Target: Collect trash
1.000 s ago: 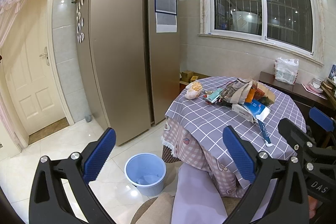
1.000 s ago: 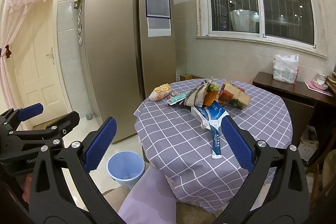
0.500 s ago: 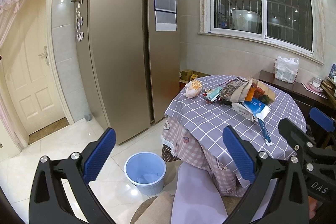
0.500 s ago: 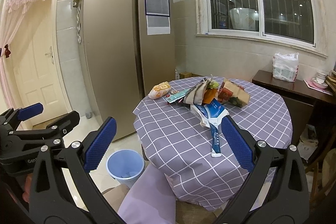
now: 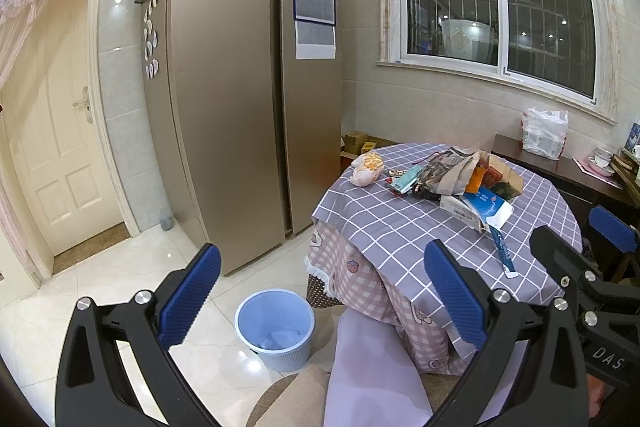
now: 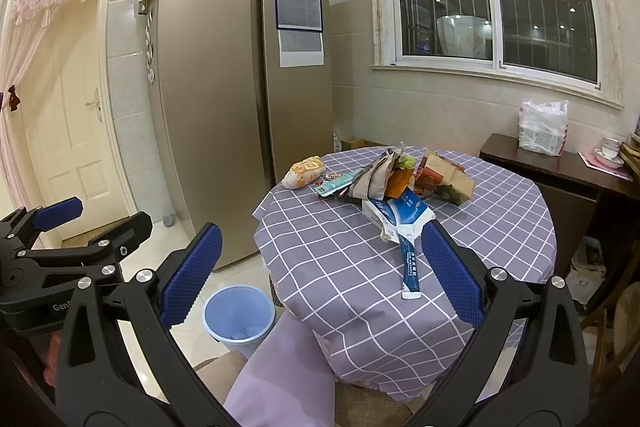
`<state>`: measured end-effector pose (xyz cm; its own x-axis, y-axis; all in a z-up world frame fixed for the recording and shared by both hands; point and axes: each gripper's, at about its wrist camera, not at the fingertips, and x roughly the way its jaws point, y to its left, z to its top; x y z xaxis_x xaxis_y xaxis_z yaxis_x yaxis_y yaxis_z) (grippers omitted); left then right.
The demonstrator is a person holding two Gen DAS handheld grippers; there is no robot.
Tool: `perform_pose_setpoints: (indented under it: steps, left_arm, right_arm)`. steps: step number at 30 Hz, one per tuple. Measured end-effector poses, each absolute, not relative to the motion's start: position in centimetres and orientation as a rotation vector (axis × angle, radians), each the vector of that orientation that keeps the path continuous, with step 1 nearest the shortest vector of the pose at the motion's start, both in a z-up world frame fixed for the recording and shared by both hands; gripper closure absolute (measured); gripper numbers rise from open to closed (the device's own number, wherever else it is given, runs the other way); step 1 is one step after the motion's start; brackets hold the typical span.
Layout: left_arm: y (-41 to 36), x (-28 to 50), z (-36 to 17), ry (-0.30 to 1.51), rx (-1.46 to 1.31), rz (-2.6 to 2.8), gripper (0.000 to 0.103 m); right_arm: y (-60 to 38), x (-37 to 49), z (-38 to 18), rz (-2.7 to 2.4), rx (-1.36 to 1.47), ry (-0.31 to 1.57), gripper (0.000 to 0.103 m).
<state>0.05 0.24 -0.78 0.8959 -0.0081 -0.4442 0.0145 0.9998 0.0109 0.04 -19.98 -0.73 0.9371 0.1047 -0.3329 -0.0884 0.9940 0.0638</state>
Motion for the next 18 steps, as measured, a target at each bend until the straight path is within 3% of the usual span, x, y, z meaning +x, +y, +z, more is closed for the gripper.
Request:
perform_pose_setpoints:
  steps: [18]
  left_arm:
    - [-0.07,0.10,-0.78,0.471,0.019,-0.006,0.004]
  right_arm:
    - [-19.93,0.27,-1.11,0.097,0.057,0.358,0.005]
